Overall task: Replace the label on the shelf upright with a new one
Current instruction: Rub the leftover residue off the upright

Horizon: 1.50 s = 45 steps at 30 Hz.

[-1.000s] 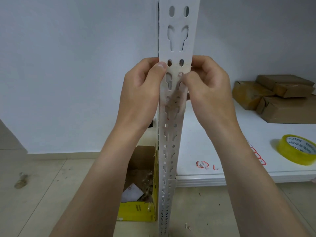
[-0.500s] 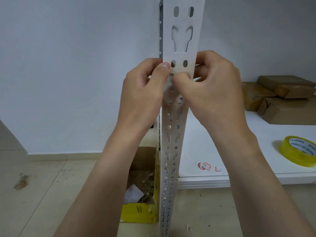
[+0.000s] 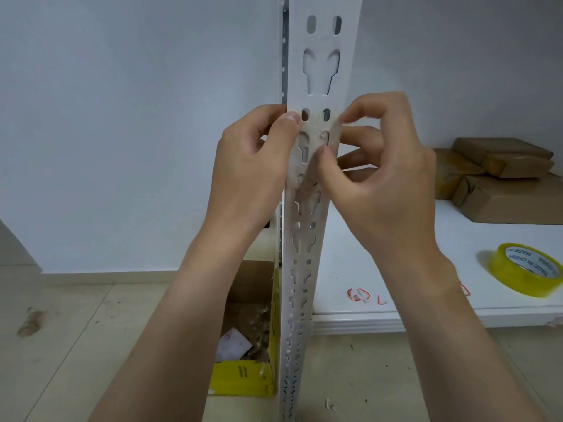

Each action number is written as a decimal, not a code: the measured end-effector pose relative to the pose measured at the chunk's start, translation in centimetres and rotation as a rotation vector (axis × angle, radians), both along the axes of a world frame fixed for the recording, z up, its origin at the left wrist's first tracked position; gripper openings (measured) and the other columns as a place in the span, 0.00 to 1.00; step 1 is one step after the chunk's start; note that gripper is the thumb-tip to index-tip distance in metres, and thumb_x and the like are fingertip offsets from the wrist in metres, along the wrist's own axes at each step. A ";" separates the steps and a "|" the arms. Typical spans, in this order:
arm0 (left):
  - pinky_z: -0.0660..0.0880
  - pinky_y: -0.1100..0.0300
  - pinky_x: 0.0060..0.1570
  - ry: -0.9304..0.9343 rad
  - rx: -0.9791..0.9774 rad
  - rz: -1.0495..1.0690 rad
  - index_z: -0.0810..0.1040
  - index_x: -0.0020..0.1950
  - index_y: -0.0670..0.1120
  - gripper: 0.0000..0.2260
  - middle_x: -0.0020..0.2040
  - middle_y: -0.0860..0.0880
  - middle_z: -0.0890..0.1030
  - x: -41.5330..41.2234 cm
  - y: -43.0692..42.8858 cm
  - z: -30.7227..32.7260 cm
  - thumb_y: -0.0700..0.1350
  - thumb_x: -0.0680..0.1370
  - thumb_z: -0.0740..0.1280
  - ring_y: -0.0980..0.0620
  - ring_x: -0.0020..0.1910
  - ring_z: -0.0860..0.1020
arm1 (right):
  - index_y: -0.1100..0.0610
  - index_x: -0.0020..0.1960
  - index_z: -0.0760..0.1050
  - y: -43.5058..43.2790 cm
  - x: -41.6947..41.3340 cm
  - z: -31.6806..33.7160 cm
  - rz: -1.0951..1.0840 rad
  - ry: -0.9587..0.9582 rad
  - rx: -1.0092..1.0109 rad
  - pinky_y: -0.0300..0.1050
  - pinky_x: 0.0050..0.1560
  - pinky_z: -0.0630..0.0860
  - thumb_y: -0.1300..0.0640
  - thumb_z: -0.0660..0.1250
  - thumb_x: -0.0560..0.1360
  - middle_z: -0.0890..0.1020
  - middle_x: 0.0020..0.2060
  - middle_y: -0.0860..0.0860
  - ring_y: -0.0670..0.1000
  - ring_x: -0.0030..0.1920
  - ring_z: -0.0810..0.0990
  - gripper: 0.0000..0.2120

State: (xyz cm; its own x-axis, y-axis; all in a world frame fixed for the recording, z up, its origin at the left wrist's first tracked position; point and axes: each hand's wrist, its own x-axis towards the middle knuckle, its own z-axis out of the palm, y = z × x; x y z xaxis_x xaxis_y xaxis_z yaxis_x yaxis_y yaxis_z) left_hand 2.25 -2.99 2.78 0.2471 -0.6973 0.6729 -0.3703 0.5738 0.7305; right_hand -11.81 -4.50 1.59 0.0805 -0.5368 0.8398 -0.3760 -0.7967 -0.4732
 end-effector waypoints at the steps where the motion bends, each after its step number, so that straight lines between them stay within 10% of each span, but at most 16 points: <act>1: 0.77 0.60 0.44 -0.004 -0.001 -0.002 0.77 0.40 0.57 0.12 0.35 0.61 0.80 0.0 0.0 0.0 0.49 0.82 0.60 0.59 0.40 0.78 | 0.56 0.55 0.73 0.0 -0.1 -0.2 -0.041 0.024 -0.067 0.41 0.37 0.84 0.57 0.72 0.79 0.86 0.48 0.46 0.47 0.41 0.86 0.09; 15: 0.81 0.39 0.55 0.027 0.009 0.004 0.78 0.39 0.56 0.11 0.35 0.59 0.78 0.2 -0.1 0.1 0.52 0.79 0.61 0.52 0.43 0.78 | 0.53 0.52 0.86 0.7 -0.2 -0.2 -0.330 0.122 -0.282 0.50 0.33 0.80 0.51 0.70 0.81 0.88 0.42 0.48 0.50 0.33 0.83 0.08; 24: 0.74 0.60 0.44 0.015 -0.003 0.024 0.73 0.36 0.58 0.12 0.30 0.63 0.75 0.0 -0.3 -0.1 0.51 0.80 0.61 0.58 0.38 0.74 | 0.41 0.53 0.84 2.9 0.3 1.8 -0.455 0.250 0.051 0.51 0.42 0.82 0.40 0.68 0.79 0.88 0.46 0.46 0.55 0.45 0.85 0.09; 35: 0.65 0.74 0.35 0.005 0.007 -0.002 0.72 0.37 0.57 0.15 0.28 0.64 0.74 -0.3 0.1 -0.2 0.48 0.83 0.61 0.60 0.33 0.73 | 0.44 0.55 0.86 4.2 -0.5 1.1 -0.116 -0.077 0.198 0.47 0.35 0.83 0.55 0.68 0.82 0.82 0.30 0.38 0.43 0.31 0.81 0.09; 45: 0.81 0.52 0.49 0.017 0.041 0.027 0.83 0.46 0.51 0.13 0.39 0.58 0.82 0.3 0.0 -0.1 0.53 0.81 0.61 0.55 0.44 0.81 | 0.41 0.61 0.81 6.1 -0.2 1.8 0.174 -0.146 0.555 0.33 0.23 0.71 0.56 0.60 0.86 0.79 0.23 0.56 0.44 0.19 0.72 0.14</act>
